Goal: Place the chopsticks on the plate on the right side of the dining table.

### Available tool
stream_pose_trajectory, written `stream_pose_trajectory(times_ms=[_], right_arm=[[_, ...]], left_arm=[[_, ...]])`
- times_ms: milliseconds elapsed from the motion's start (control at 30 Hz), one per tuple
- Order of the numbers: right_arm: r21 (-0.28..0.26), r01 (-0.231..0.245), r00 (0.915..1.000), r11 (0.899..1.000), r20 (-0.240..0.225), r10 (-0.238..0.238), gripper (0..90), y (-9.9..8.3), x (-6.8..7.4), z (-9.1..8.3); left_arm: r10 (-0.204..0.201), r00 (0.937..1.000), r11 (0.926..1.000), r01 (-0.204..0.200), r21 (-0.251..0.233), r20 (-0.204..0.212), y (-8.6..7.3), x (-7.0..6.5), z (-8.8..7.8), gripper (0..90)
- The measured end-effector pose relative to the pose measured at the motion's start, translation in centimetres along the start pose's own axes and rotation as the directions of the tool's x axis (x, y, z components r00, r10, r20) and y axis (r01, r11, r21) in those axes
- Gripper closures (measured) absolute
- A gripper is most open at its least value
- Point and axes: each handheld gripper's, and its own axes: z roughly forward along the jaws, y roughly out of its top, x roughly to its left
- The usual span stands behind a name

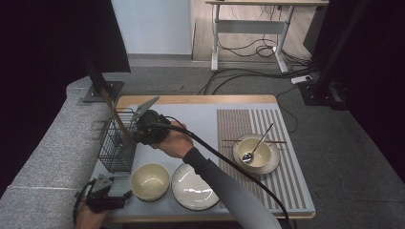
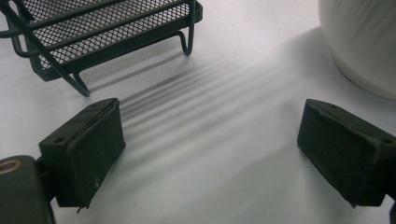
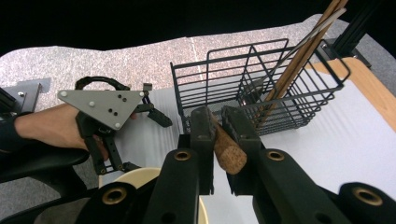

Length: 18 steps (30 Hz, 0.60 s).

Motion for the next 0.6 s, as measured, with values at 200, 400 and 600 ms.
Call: stream_pose_trajectory(times_ms=[200,400,600], right_arm=[[-0.021,-0.011,0.9999,1.0,0.0,0.011,82.7,0.2,0.0,-2.4],[-0.033,-0.025,0.9993,0.999,0.026,0.026,82.7,0.3,-0.2,-4.6],[-0.036,-0.037,0.9982,0.999,0.046,0.039,82.8,0.2,-0.4,-6.2]], left_arm=[[0.0,1.0,1.0,0.0,0.001,-0.002,0.0,0.0,0.0,7.1],[0.001,1.0,1.0,-0.001,0.001,-0.003,0.0,0.0,0.0,7.2],[0.003,1.0,1.0,-0.003,0.003,-0.001,0.0,0.0,0.0,7.2]])
